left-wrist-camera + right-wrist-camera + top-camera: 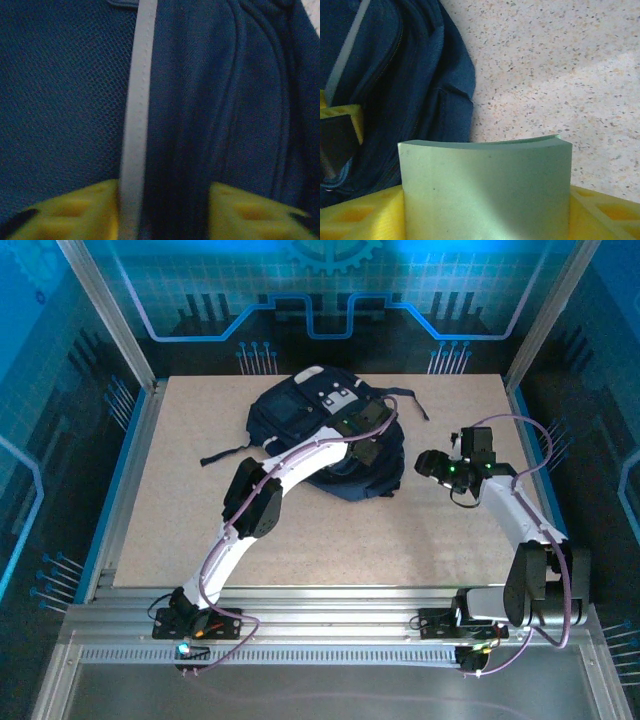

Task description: Pack the student bag

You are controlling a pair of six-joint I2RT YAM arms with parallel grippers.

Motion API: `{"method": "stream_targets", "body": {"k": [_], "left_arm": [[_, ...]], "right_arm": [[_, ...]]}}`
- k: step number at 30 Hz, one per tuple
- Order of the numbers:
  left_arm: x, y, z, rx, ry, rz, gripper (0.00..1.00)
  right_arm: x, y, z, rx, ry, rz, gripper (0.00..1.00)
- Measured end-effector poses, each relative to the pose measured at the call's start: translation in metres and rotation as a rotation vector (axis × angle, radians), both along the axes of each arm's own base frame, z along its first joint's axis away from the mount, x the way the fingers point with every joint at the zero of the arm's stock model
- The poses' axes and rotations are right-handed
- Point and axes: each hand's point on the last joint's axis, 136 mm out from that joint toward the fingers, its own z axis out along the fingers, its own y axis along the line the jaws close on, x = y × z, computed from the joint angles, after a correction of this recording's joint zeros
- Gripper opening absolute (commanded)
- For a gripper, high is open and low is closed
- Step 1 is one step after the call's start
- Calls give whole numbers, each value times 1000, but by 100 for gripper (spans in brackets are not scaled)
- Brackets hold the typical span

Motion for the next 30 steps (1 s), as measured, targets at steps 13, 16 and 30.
{"method": "stream_targets", "body": {"k": [13, 16, 30], "left_arm": [[-3, 2, 12, -177, 127, 10, 0], [3, 12, 35, -294, 166, 36, 0], [16, 45, 79, -541, 271, 80, 0]], "right_arm": [[21, 34, 2, 65, -9, 68, 73], [33, 49, 10, 72, -36, 100, 72], [95, 158, 21, 85, -128, 348, 76]]}}
